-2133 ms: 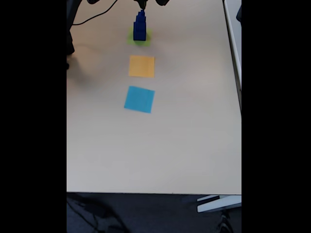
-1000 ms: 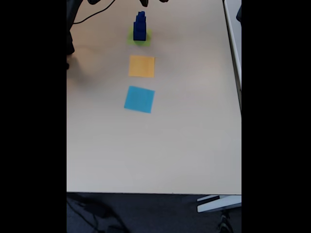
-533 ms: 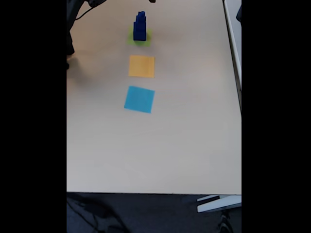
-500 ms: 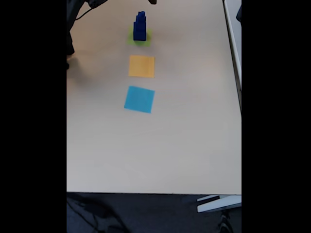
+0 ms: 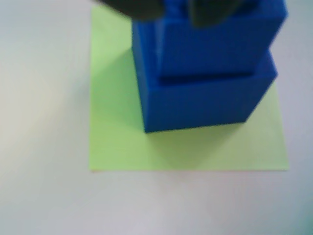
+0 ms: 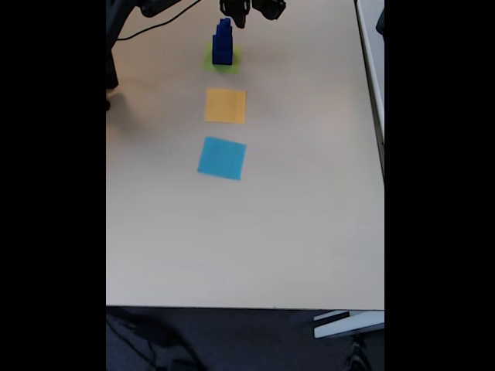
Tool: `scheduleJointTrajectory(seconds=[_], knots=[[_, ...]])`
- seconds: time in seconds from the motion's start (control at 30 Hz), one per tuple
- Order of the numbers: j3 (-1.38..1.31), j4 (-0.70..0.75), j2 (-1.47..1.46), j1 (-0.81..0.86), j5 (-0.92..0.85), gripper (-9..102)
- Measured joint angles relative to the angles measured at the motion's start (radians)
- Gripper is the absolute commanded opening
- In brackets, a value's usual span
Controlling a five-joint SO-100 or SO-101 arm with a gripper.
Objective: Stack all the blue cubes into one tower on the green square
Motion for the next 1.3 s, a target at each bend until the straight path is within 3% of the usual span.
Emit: scheduleJointTrajectory(seconds=[1.3], knots=[[0.091,0.000,0.049,-0.041,0.041,0]])
